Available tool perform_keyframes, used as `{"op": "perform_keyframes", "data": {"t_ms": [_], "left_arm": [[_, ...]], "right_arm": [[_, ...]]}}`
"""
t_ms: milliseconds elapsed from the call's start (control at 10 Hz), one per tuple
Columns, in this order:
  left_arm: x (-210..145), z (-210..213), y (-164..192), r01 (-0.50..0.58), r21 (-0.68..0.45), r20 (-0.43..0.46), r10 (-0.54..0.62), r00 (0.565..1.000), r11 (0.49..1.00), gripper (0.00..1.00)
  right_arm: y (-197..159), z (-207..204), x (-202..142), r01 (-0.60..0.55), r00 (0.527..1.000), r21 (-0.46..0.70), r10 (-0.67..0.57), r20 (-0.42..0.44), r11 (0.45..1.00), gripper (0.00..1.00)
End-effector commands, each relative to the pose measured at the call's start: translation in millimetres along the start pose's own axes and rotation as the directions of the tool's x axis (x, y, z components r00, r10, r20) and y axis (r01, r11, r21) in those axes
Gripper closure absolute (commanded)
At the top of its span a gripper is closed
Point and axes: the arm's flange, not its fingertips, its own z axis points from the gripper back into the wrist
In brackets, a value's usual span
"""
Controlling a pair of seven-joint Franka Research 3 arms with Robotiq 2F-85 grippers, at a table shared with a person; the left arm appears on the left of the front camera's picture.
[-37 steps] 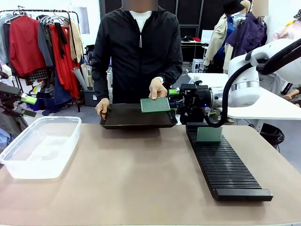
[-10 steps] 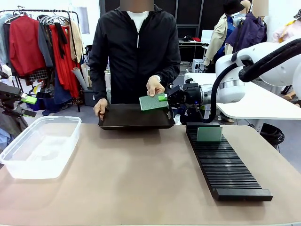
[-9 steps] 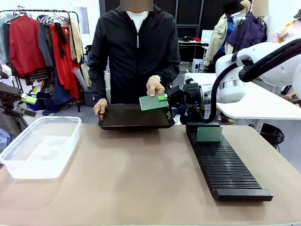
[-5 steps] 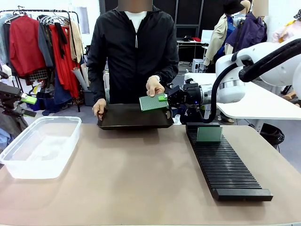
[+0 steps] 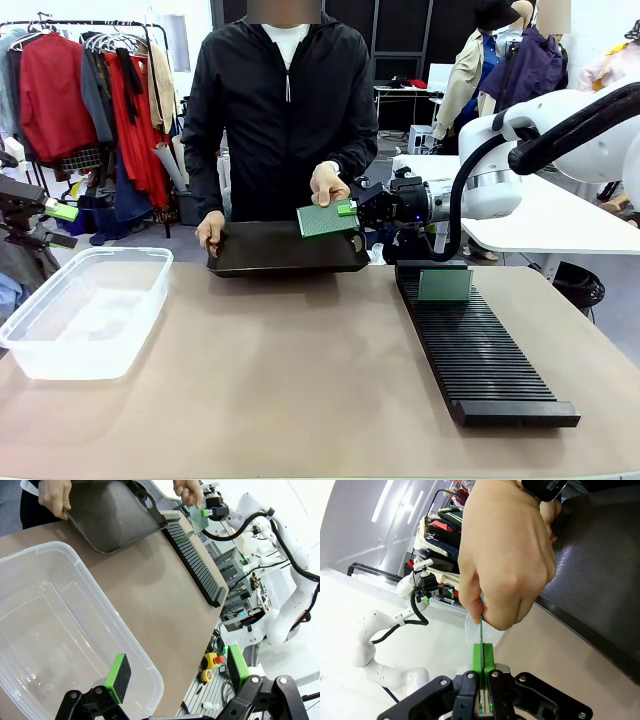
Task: Sort PCBs into racks and boxes based on the side picked up.
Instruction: Pick up the Blank PCB handed by the Human, then if the short side of the Blank PCB is picked up, insert it into the PCB Rack ; if the long side is picked up, place it in the Organizing box.
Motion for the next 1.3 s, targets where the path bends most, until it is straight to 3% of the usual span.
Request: {"op": "perform_keyframes", "data": {"t_ms": [0, 1200], "left_arm": [[0.1, 0.3, -2.5, -0.002, 0.004, 0.001, 0.002, 1.0, 1.0, 0.0], [0.1, 0.3, -2.5, -0.002, 0.004, 0.001, 0.002, 1.0, 1.0, 0.0]], "right_arm": [[0.9, -1.6, 0.4, 0.004, 1.0, 0.007, -0.004, 0.007, 1.0, 1.0], [0.9, -1.6, 0.4, 0.004, 1.0, 0.007, -0.004, 0.007, 1.0, 1.0]]}}
